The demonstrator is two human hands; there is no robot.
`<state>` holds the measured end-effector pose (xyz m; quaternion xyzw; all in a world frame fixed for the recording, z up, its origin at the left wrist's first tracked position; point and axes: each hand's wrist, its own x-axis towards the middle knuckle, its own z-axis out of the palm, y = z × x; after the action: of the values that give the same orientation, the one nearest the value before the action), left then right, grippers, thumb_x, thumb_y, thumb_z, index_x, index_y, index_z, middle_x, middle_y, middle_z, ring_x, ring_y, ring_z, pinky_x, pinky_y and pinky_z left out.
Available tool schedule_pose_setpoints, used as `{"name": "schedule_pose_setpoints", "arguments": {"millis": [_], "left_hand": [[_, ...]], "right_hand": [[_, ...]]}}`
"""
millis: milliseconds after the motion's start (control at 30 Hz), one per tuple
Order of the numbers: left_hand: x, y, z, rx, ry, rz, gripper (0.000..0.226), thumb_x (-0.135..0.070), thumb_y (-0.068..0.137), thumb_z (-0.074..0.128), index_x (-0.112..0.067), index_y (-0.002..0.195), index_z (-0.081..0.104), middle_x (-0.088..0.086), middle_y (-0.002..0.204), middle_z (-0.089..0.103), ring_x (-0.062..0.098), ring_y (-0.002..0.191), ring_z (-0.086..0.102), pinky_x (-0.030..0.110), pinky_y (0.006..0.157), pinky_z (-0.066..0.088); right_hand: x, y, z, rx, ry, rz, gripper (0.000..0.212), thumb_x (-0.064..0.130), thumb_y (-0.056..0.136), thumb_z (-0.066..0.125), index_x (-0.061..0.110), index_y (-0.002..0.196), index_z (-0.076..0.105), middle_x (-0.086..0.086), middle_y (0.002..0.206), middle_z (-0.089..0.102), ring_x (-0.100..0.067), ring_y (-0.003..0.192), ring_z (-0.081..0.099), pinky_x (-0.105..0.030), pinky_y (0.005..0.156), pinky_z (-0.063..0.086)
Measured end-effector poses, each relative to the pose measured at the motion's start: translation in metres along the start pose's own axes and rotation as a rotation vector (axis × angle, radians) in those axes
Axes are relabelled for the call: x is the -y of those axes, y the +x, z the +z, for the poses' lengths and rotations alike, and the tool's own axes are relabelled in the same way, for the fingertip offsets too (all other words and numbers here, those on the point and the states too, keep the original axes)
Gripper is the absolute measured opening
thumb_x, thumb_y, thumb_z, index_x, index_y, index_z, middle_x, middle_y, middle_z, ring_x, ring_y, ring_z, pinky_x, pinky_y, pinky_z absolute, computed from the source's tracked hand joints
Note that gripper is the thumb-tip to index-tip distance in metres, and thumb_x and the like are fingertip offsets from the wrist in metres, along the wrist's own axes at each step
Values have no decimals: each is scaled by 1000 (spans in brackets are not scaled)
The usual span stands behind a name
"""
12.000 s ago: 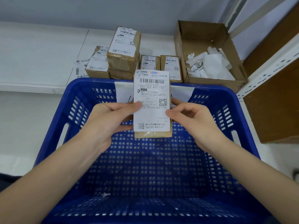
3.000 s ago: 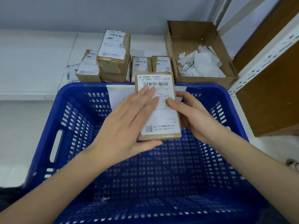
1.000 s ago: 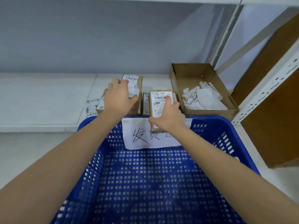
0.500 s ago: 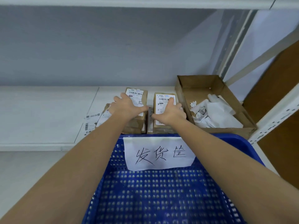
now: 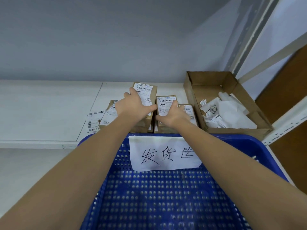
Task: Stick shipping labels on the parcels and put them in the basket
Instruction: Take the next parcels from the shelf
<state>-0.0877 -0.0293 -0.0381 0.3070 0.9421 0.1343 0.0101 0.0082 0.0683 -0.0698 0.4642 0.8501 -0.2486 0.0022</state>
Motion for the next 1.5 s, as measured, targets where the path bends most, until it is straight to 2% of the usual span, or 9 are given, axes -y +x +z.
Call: {"name": "schedule_pose_setpoints", "arguments": {"millis": [133,333,567,667,867,1033,1133,1300,1500], "left_hand": [[3,-7,-1,-67,-49,3,88,-73,72,61,-9,128,37,9,114,54,31,100,59,34,70,33],[-3,-22,-18,-138,-102,45,88,-71,72,62,-11,131,37,9,116,54,29,98,61,33,67,34],[-10,-67,-39,-113,-242,103,97,-68,71,67,-15,141,27,4,134,47,28,112,56,33,75,36],[-8,-97,-40,-44,-415,52,103,-66,69,71,-16,145,21,2,140,44,26,120,51,37,84,40],[-15,-171,-36,111,-452,8,106,-64,70,71,-15,147,17,2,144,39,24,125,47,37,85,41],[-11,-213,-27,244,-759,1,102,-57,70,74,-20,148,19,-1,143,38,16,127,45,44,102,43],[-5,-236,-29,320,-977,8,60,-34,86,66,-34,131,27,-9,134,45,6,121,49,21,96,44],[-1,-269,-33,494,-1002,198,64,-5,89,59,-54,111,25,-33,118,41,-25,105,44,4,86,42],[6,-256,-40,457,-786,251,75,-15,84,67,-53,127,18,-28,122,43,-8,109,50,21,93,45]], "right_hand": [[-4,-1,-3,68,86,12,93,59,83,59,14,149,13,-17,147,25,-36,134,30,-43,102,35],[-16,-24,-21,-61,96,-171,63,37,92,53,12,145,28,-16,142,34,-33,132,32,-40,104,33],[-30,-102,-47,134,665,-248,54,14,96,49,23,146,32,-1,146,38,-13,118,47,-22,88,44],[-42,-140,-54,209,836,-219,58,8,92,54,29,143,36,6,138,46,-8,114,51,-31,100,45],[-69,-196,-46,295,719,-239,66,14,88,64,36,141,33,13,135,44,-4,119,48,-11,77,45],[-89,-227,-43,351,716,-270,65,11,86,62,45,134,35,18,135,45,-2,117,53,-21,93,48],[-100,-244,-46,376,754,-249,63,20,83,68,43,135,40,25,133,49,1,114,55,-29,99,48],[-114,-264,-37,251,709,-193,68,39,76,73,29,134,38,26,120,52,2,114,53,-30,98,49],[-125,-239,-56,276,600,-205,61,16,81,74,25,131,41,17,120,53,2,102,54,-6,72,47]]}}
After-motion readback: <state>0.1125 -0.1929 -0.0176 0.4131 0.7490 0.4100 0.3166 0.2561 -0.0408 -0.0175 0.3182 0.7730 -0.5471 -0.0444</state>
